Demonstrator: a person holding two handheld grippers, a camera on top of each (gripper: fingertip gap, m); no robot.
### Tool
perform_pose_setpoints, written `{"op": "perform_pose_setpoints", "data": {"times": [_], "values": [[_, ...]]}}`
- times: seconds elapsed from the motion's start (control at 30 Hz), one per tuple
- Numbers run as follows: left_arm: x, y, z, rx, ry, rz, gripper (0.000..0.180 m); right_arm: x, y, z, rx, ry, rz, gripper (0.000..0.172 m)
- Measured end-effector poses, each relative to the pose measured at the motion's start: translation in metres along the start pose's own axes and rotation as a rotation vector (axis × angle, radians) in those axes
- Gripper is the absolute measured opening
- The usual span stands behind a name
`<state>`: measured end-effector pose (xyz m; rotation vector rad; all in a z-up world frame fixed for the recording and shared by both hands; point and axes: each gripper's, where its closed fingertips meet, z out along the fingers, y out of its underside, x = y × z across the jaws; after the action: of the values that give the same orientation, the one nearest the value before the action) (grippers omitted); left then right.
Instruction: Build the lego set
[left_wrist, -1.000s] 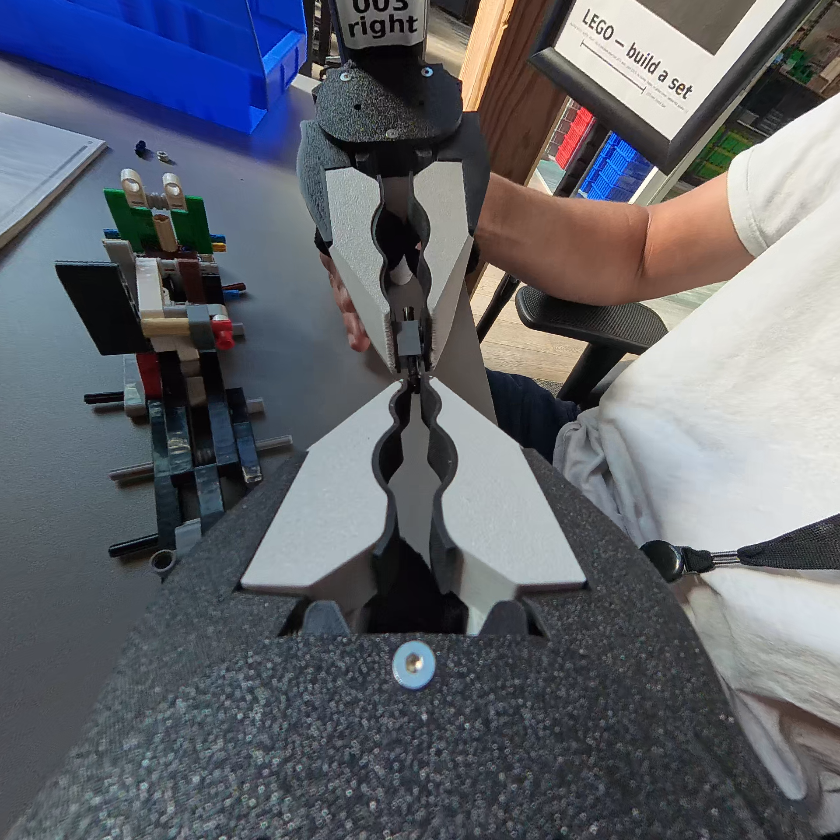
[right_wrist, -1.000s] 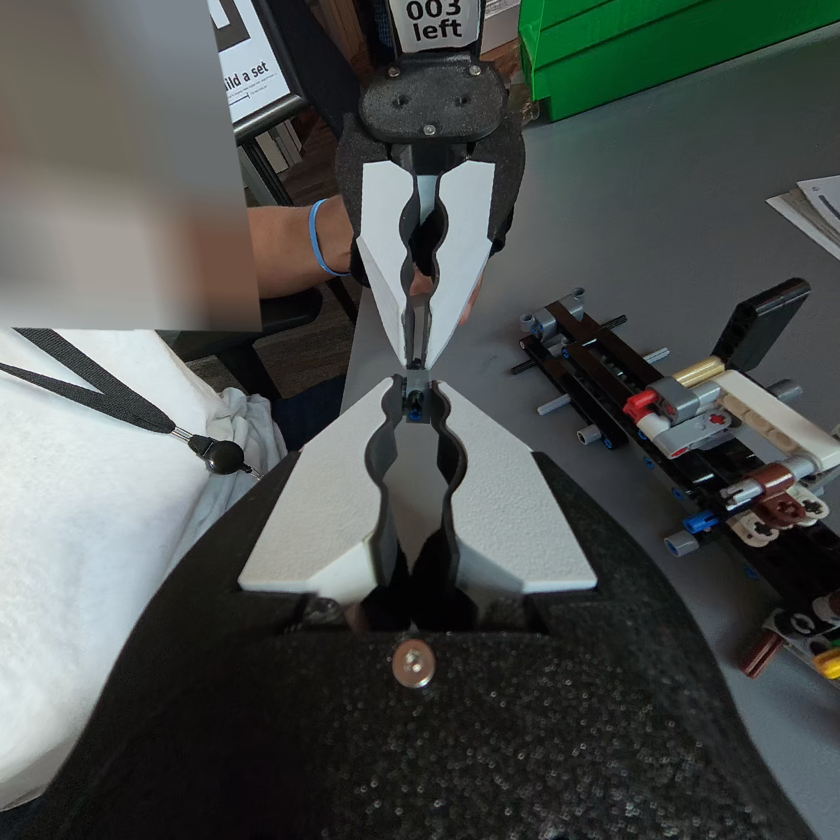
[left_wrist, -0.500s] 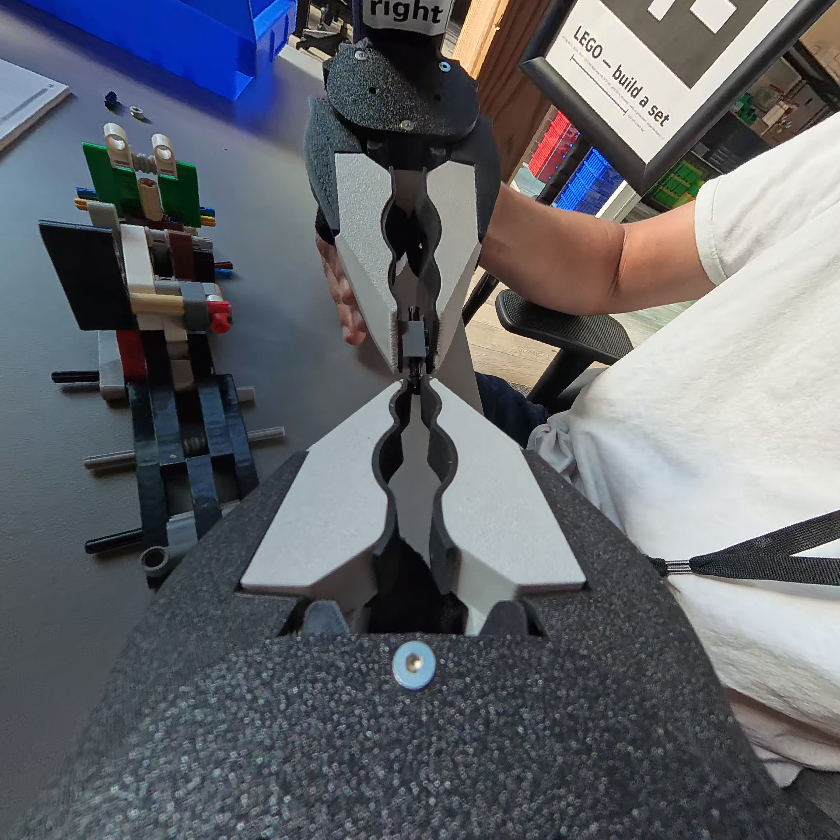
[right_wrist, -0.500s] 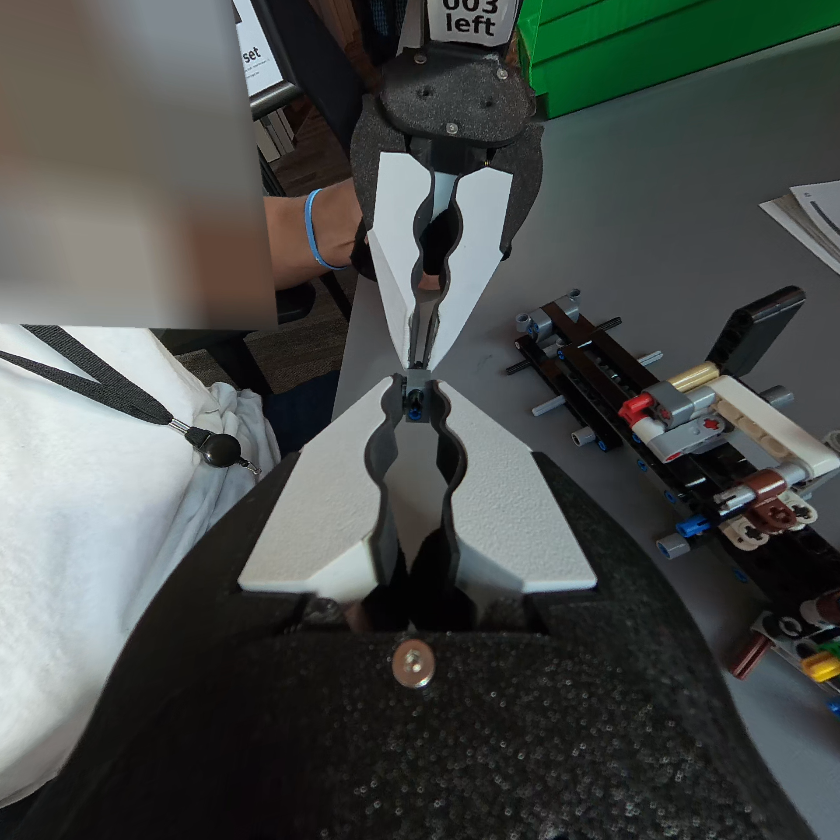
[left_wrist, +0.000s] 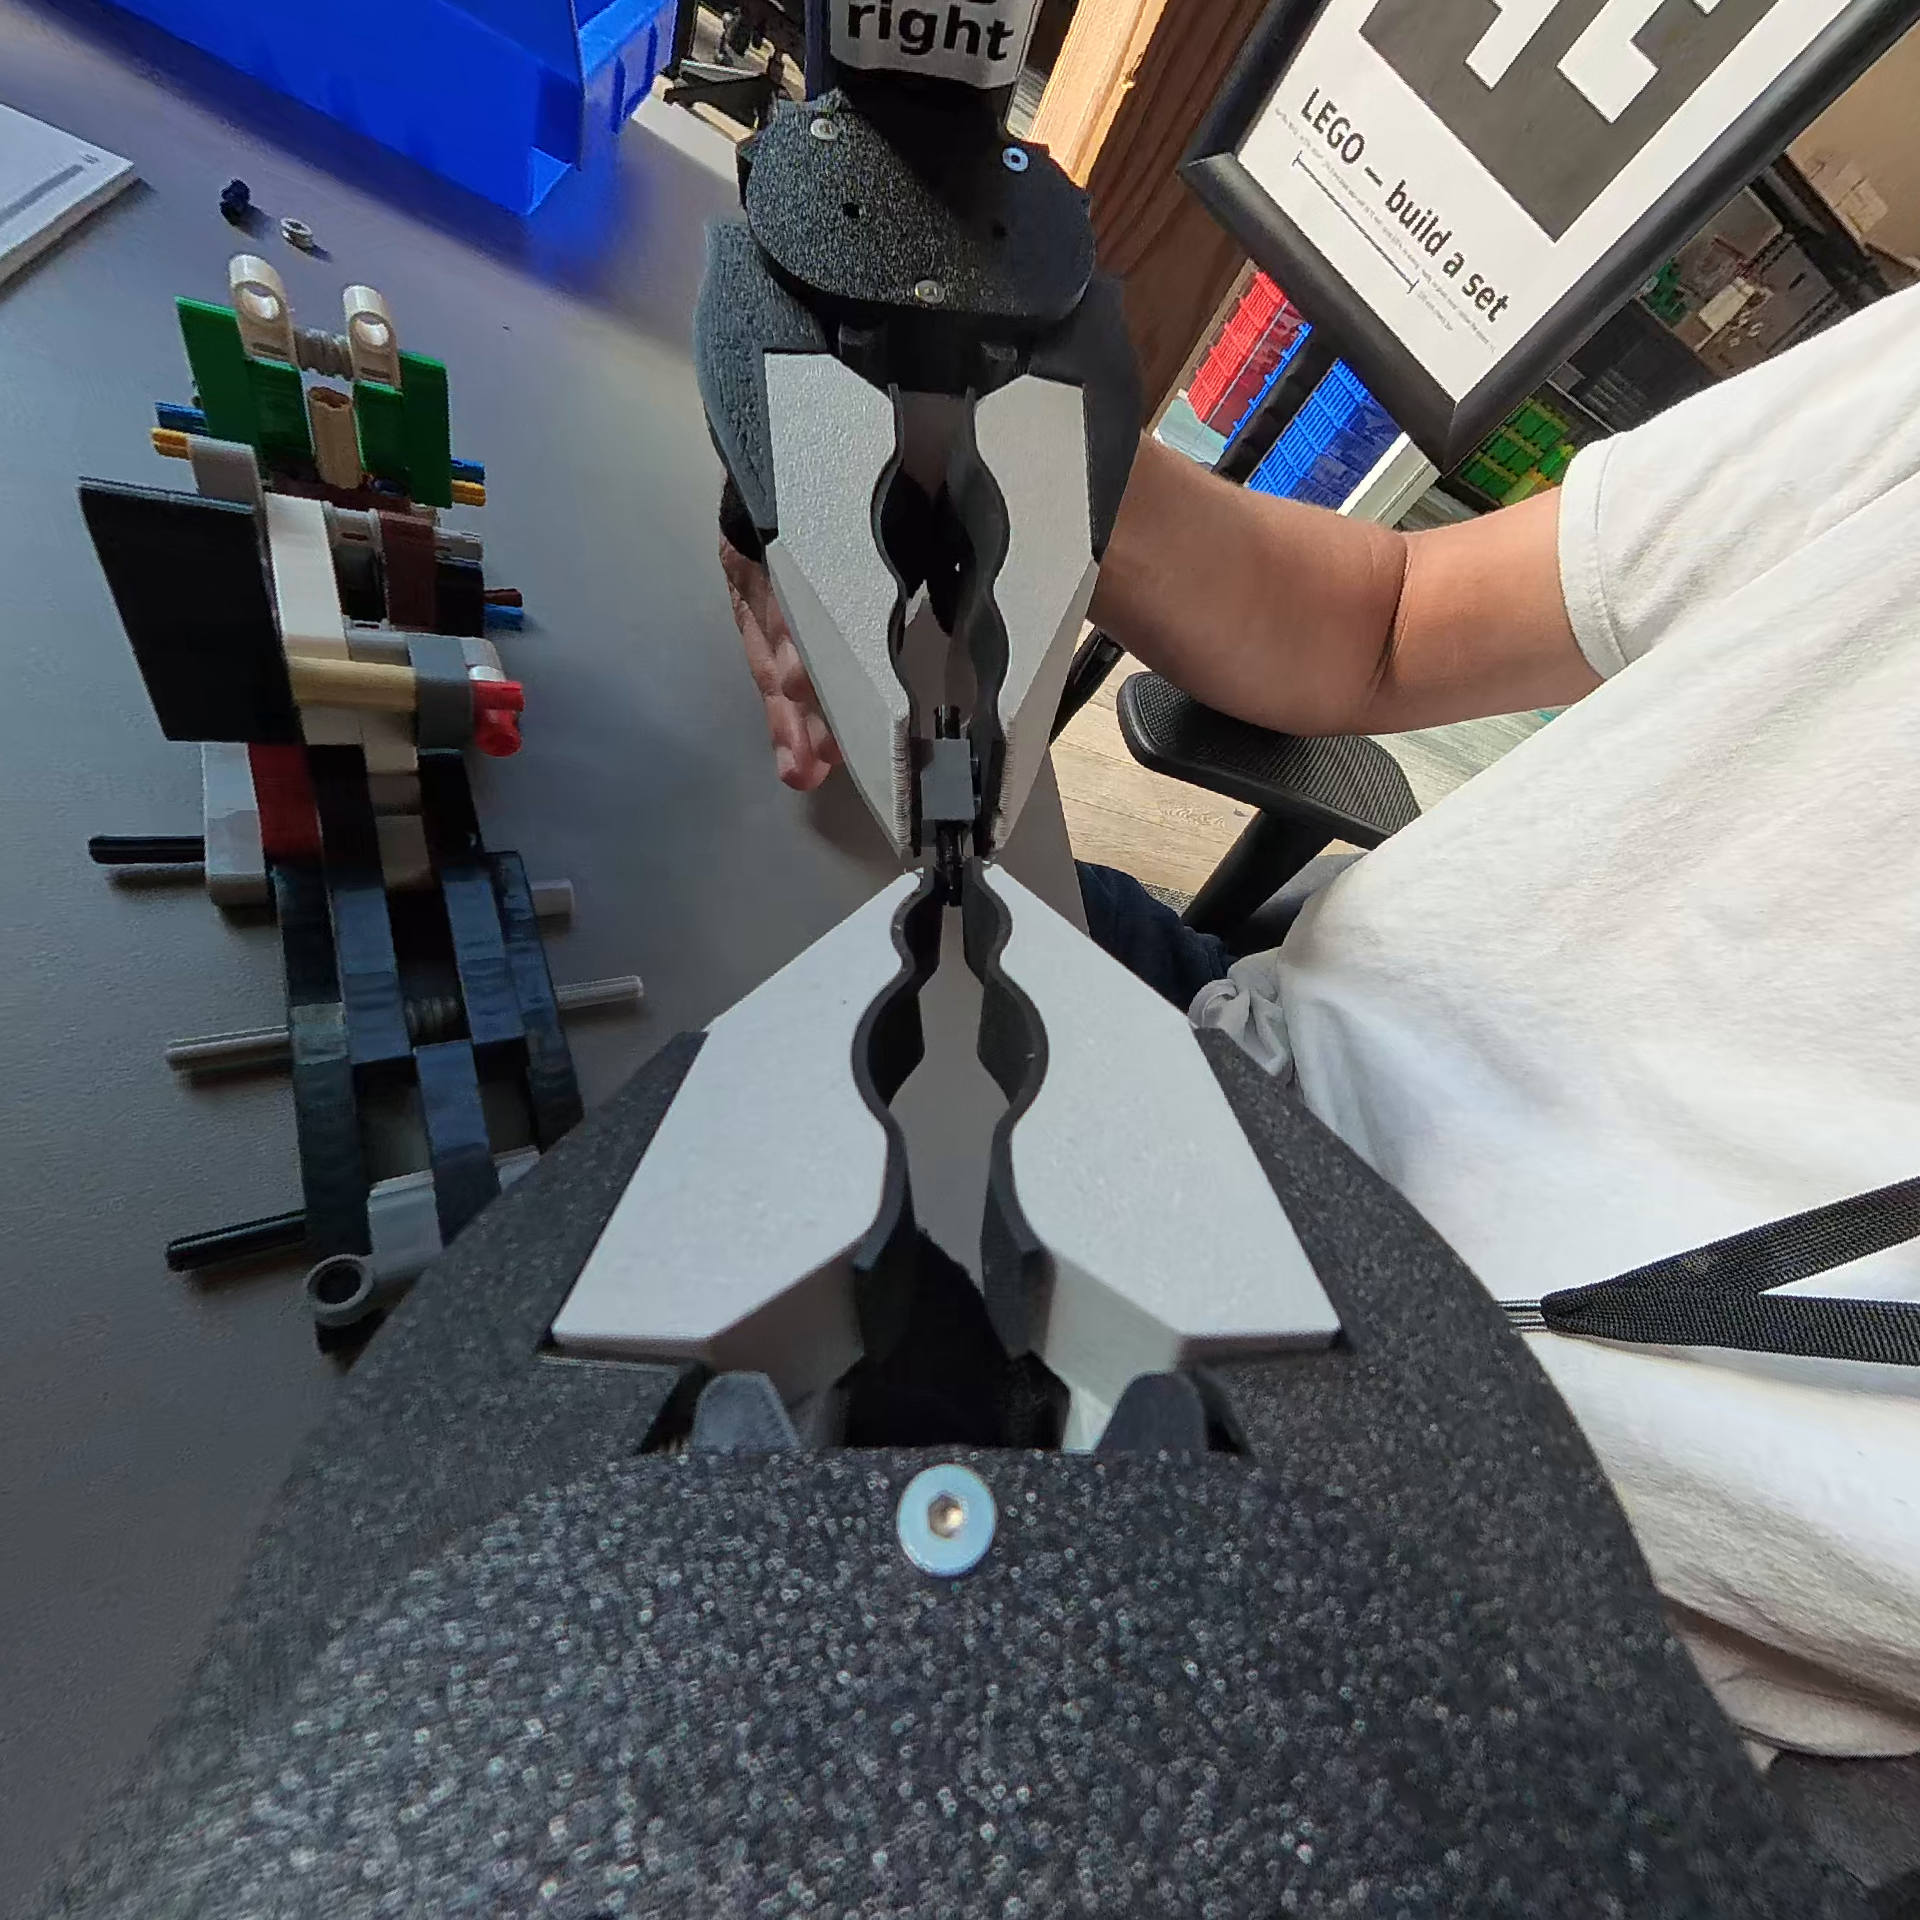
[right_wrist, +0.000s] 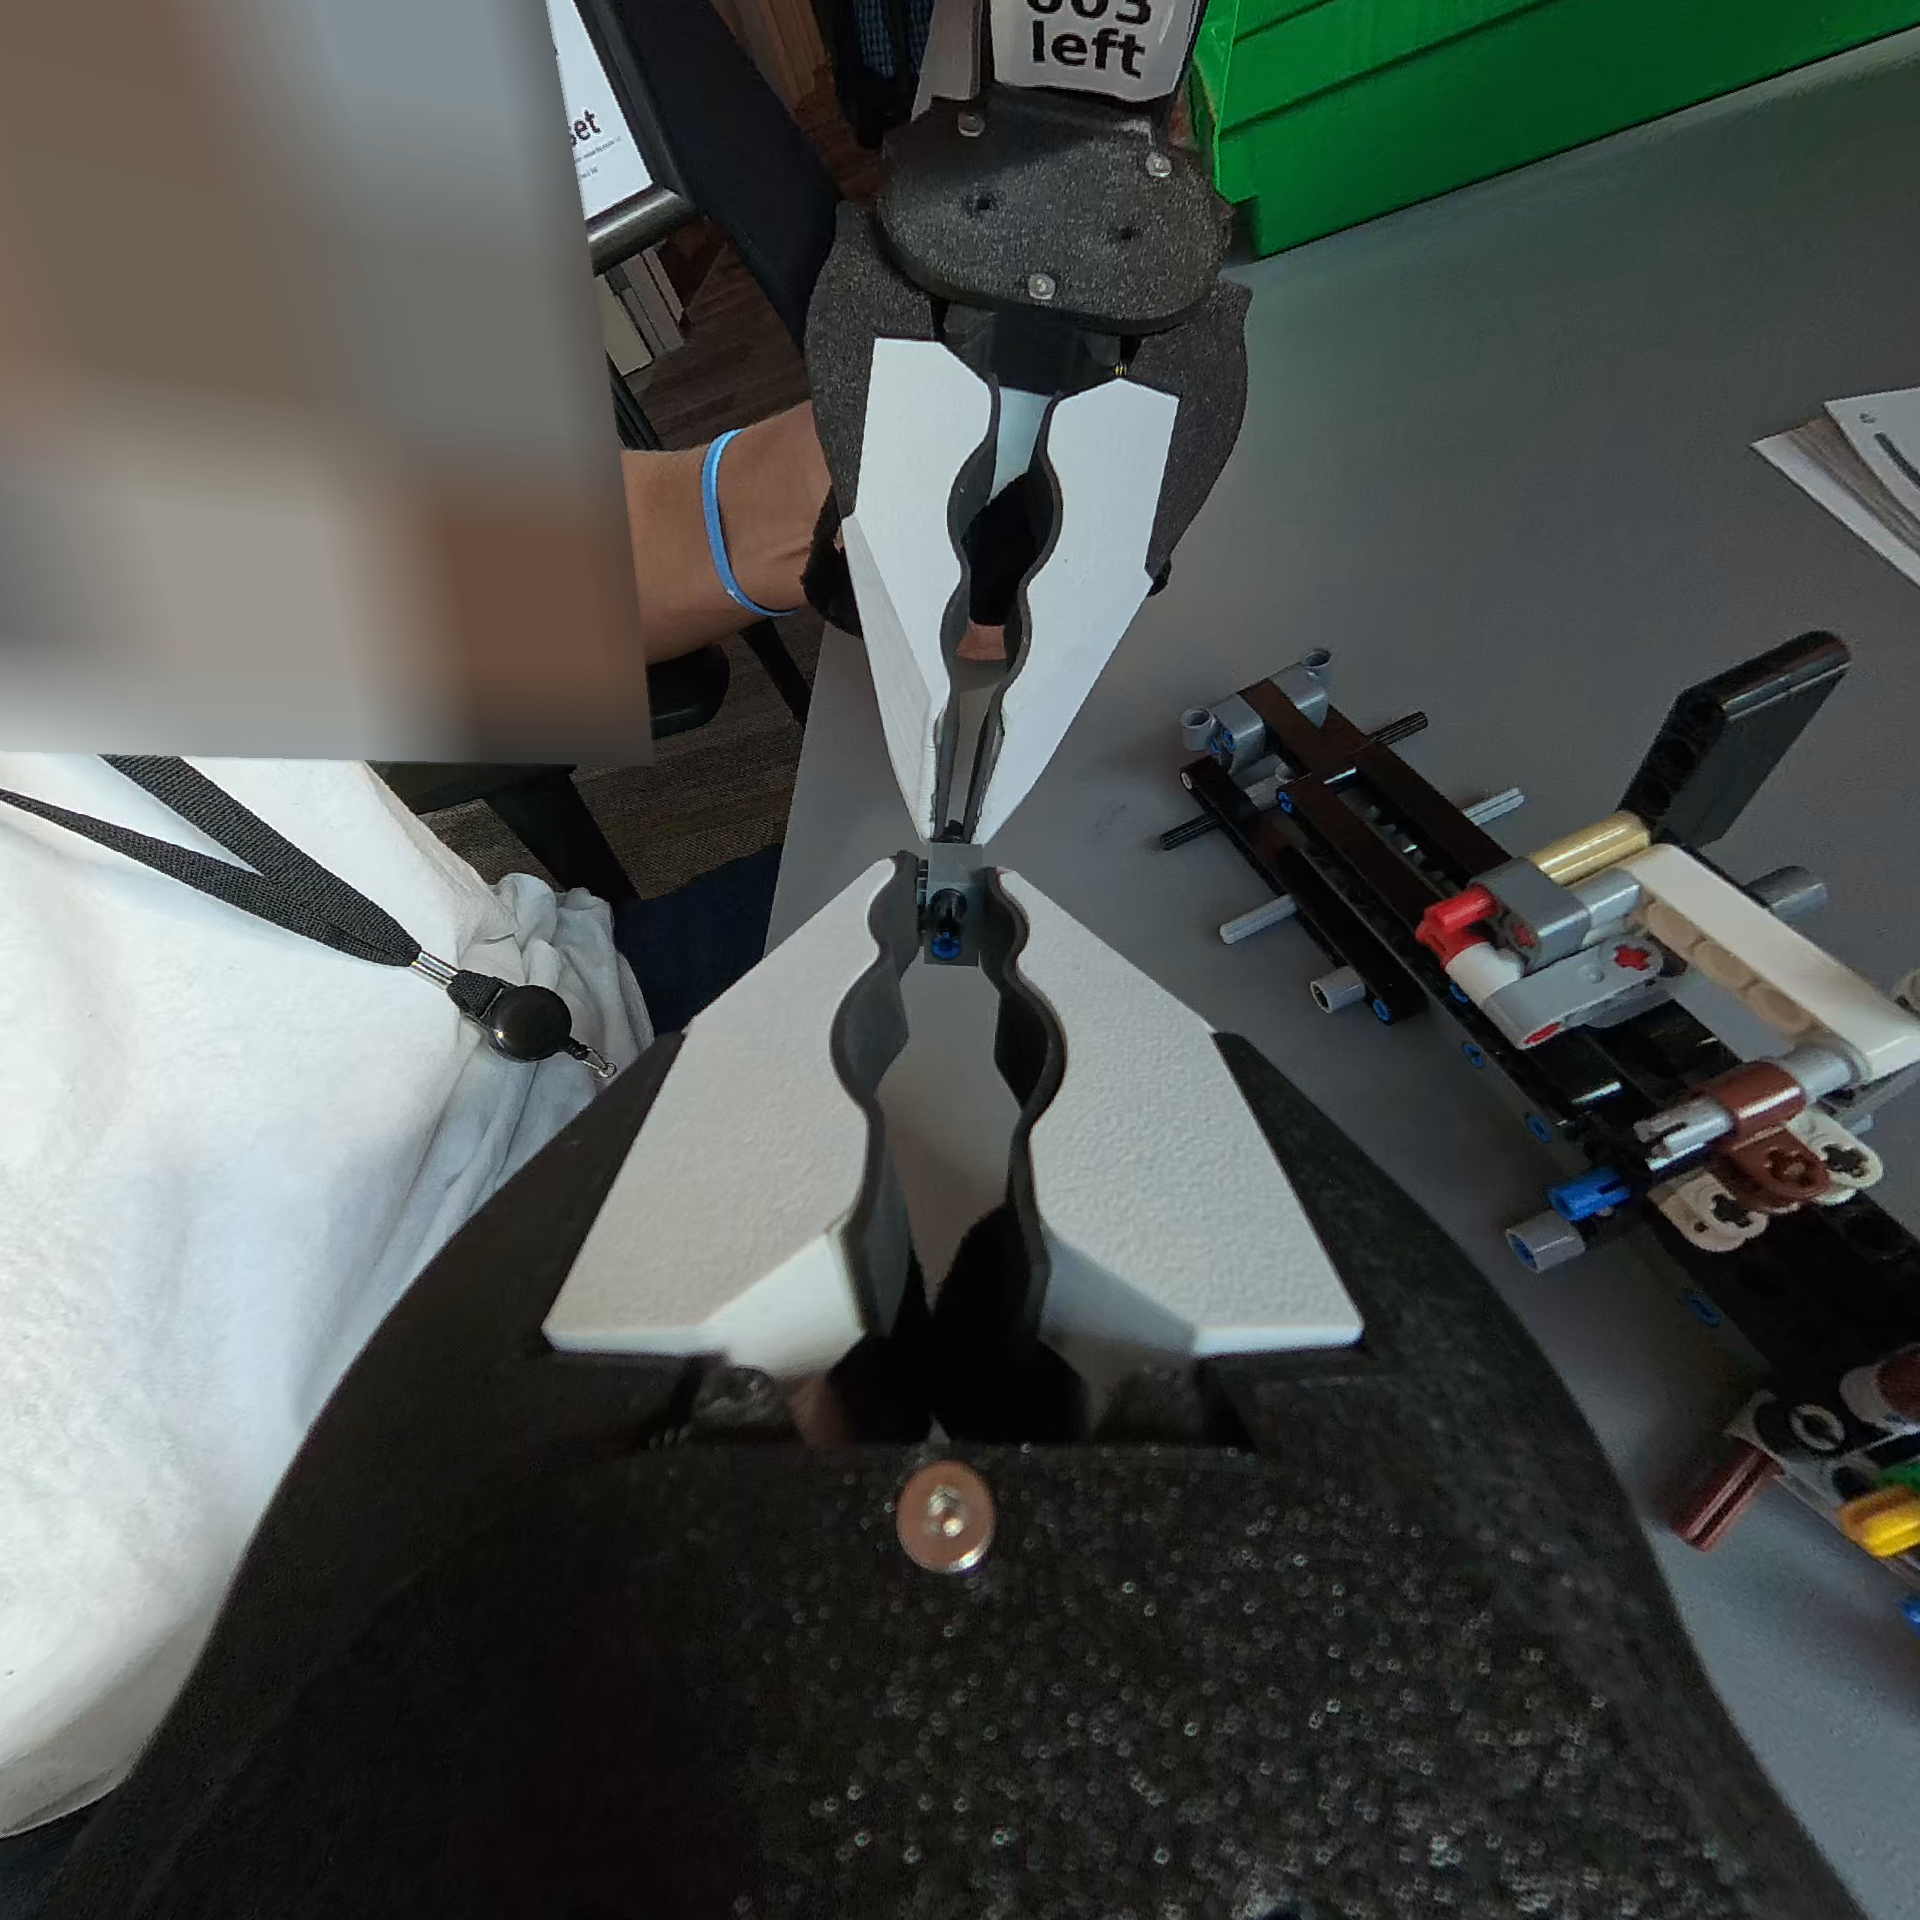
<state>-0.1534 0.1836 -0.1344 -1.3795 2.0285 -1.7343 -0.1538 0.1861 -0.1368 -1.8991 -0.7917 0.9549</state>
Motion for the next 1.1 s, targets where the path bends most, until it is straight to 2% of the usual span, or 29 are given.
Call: {"op": "perform_pose_setpoints", "data": {"times": [0.7,0.77,0.87,0.97,1.1], "values": [[-0.003,0.0,0.002,0.002,-0.042,0.024,0.001,0.002,0.001,0.0,-0.007,-0.012,0.037,0.009],[-0.003,-0.002,0.001,0.014,-0.076,0.068,0.001,0.002,0.0,-0.001,0.008,-0.027,0.074,0.009],[-0.008,-0.001,0.001,-0.003,-0.226,0.257,0.002,0.005,-0.002,-0.001,0.018,-0.025,0.138,0.009],[-0.01,-0.001,0.0,-0.012,-0.318,0.377,0.001,0.005,-0.001,0.0,-0.001,-0.029,0.21,0.009],[-0.015,-0.002,-0.001,-0.017,-0.389,0.411,0.002,0.011,-0.001,-0.001,-0.001,-0.001,0.305,0.009]]}}
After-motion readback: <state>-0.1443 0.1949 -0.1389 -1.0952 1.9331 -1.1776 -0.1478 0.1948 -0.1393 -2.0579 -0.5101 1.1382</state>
